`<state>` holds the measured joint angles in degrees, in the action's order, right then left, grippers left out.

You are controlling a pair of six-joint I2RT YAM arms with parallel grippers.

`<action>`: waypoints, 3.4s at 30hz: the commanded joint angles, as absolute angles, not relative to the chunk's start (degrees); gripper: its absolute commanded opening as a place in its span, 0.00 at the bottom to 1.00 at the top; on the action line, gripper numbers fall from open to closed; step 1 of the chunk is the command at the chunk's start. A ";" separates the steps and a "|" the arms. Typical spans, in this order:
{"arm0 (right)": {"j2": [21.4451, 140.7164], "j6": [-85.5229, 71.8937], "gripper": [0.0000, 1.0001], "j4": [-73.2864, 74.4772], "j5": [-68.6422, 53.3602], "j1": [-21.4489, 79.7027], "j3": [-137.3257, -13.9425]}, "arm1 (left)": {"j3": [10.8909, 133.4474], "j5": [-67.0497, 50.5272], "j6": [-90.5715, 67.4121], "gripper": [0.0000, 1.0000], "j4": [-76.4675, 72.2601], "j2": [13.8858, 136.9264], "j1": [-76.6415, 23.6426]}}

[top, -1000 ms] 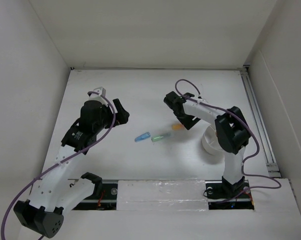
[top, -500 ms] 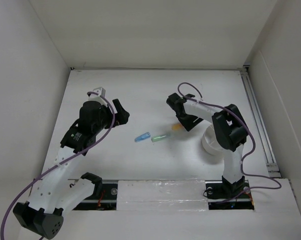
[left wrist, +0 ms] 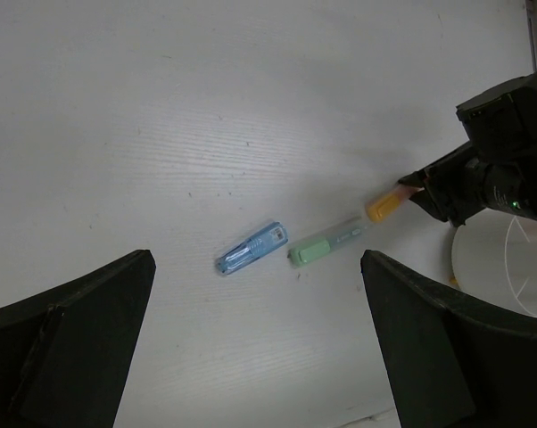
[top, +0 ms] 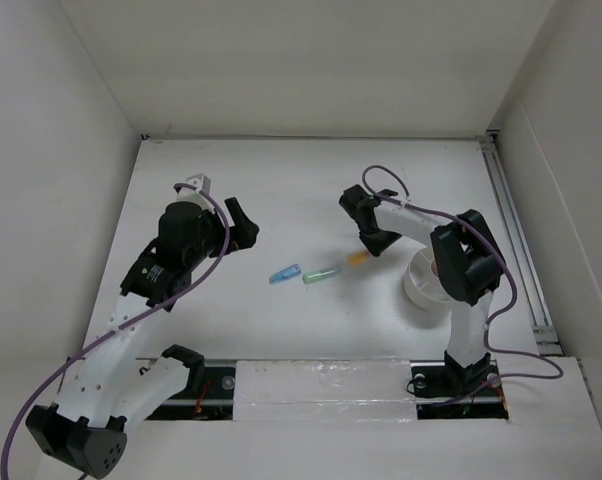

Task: Sort the stationery into containers
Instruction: Pick up the pen from the center of the board, then place the pen in the storage box.

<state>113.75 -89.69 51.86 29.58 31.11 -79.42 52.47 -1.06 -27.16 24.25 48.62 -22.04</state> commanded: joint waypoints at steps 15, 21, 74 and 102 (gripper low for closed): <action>107.34 -56.48 0.00 40.17 34.88 34.27 -100.28 | 52.21 -0.62 -26.28 1.00 22.50 47.11 -21.97; 89.77 -38.00 0.00 31.66 50.16 42.17 -84.19 | 52.21 -0.62 -26.28 1.00 22.50 47.11 -21.97; 27.58 -8.35 0.00 -17.84 -1.93 13.36 -19.07 | 51.15 -9.66 -24.18 1.00 19.69 48.08 -22.50; 29.53 -13.96 0.00 -8.37 15.20 20.91 -20.91 | 51.15 -11.87 -24.17 1.00 18.63 47.02 -22.50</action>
<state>28.99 -11.55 -11.81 12.16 19.27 -17.76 51.68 -10.83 -24.97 21.02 48.03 -22.15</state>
